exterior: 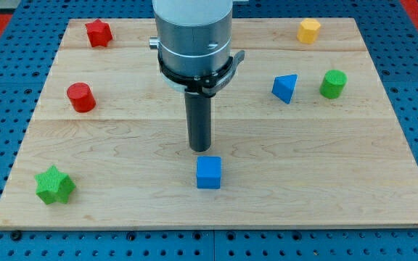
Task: Push the triangle to the bottom right corner
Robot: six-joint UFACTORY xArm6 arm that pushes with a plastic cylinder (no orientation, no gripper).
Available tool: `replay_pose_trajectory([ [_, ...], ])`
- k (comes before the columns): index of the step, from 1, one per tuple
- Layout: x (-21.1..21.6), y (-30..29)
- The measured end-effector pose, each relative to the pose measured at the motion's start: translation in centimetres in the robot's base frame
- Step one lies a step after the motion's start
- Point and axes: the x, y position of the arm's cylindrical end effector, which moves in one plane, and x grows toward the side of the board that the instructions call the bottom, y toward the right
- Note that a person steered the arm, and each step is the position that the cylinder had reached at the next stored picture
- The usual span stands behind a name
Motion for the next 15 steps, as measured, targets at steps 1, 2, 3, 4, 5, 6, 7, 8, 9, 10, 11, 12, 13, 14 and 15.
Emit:
replay_pose_trajectory([
  [1, -3.2, 0.3],
  [2, -6.2, 1.1],
  [3, -9.2, 3.1],
  [4, -11.4, 5.2],
  [5, -12.1, 6.7],
  [6, -12.2, 9.8],
  [7, -12.6, 12.7],
  [8, -12.8, 13.2],
  [9, -12.5, 14.9],
  [10, -13.9, 12.0],
  [11, -16.1, 8.5],
  [12, -16.9, 11.4],
  [13, -17.0, 15.1],
  [14, -15.4, 17.9],
  [15, -12.9, 18.7],
])
